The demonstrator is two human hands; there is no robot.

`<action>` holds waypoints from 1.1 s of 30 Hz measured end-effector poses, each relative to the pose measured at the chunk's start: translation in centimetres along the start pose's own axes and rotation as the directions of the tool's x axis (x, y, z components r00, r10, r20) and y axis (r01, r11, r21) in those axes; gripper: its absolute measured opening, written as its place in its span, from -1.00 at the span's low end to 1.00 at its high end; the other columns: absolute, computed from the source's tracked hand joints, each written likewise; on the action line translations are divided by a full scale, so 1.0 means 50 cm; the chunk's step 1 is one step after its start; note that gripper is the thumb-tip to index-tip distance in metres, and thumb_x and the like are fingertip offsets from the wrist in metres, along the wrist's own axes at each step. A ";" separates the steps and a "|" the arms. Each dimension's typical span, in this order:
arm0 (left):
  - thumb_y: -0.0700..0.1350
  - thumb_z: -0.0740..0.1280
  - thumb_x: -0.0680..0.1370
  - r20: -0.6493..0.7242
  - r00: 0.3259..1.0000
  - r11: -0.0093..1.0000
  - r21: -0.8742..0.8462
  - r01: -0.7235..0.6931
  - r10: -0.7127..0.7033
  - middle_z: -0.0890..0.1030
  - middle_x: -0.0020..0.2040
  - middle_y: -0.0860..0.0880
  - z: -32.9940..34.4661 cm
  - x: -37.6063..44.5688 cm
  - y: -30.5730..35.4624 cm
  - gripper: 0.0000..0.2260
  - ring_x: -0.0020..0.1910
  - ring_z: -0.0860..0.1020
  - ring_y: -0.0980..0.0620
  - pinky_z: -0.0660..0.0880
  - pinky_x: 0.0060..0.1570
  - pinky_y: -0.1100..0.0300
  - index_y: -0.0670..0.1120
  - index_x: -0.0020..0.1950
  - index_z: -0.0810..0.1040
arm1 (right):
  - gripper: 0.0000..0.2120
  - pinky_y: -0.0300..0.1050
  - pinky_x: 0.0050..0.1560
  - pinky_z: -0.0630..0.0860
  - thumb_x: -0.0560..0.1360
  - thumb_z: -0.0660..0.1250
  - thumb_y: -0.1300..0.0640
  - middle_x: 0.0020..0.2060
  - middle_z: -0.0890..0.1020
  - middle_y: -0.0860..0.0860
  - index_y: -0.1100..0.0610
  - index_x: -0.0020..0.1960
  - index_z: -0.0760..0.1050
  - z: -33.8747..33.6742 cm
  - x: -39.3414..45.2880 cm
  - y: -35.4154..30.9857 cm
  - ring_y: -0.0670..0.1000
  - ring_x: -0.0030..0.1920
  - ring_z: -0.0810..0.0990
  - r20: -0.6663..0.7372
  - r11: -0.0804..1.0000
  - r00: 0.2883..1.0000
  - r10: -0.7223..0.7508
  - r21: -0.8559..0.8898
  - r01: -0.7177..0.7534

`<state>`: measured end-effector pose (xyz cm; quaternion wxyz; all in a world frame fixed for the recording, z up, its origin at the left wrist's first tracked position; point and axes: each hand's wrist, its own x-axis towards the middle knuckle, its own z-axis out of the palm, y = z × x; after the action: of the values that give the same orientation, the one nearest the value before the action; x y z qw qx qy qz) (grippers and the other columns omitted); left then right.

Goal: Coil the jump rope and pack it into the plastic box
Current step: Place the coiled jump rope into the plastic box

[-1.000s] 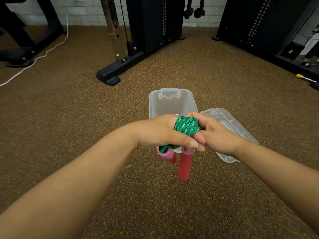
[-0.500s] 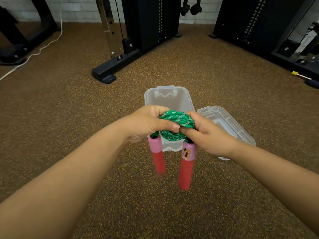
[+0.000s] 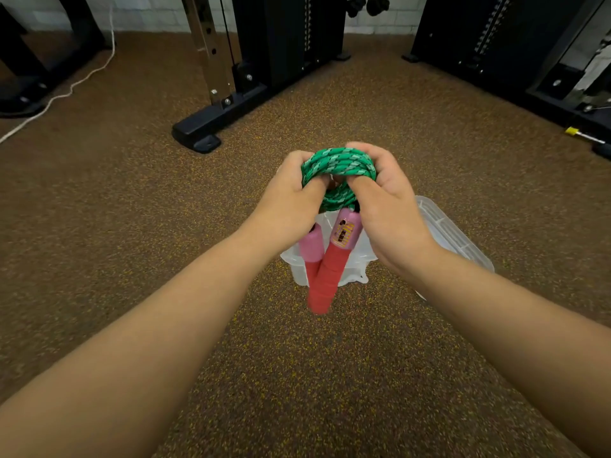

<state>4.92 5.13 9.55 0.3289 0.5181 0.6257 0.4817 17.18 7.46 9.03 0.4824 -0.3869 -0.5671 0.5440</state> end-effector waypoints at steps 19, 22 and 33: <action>-0.17 0.06 0.66 0.246 0.914 0.737 -0.540 0.406 -0.323 0.61 -0.12 -0.19 0.009 0.026 0.036 -0.81 -0.24 0.62 -0.17 0.61 -0.20 -0.09 -0.14 0.10 0.45 | -0.65 -0.07 -0.07 0.58 0.55 0.21 0.14 0.10 0.62 0.08 0.06 0.32 0.41 -0.019 0.059 0.015 -0.01 0.00 0.62 0.256 0.997 0.963 0.079 0.004 -0.082; -0.16 0.06 0.66 0.257 0.913 0.724 -0.555 0.408 -0.318 0.64 -0.02 -0.25 -0.008 0.058 0.056 -0.80 -0.08 0.64 -0.24 0.62 -0.12 -0.14 -0.18 0.15 0.43 | -0.59 -0.06 0.06 0.57 0.59 0.13 -0.10 0.08 0.65 0.03 0.08 0.35 0.38 -0.033 0.063 0.033 -0.03 0.04 0.66 0.262 0.999 0.964 0.046 -0.023 -0.042; -0.13 0.11 0.65 0.158 0.983 0.885 -0.438 0.155 -0.093 0.65 0.08 -0.19 -0.051 0.133 0.107 -0.76 -0.04 0.68 -0.18 0.63 -0.08 -0.04 -0.15 0.30 0.33 | -0.43 -0.04 0.42 0.26 0.45 0.16 -0.05 0.40 0.40 -0.05 -0.05 0.46 0.25 -0.156 0.011 0.195 -0.09 0.39 0.34 0.440 0.735 0.851 0.287 -0.670 0.098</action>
<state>2.74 10.90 16.01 0.5103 0.4179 0.5063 0.5555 23.79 10.95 -0.99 0.1107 -0.4032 -0.8104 0.4104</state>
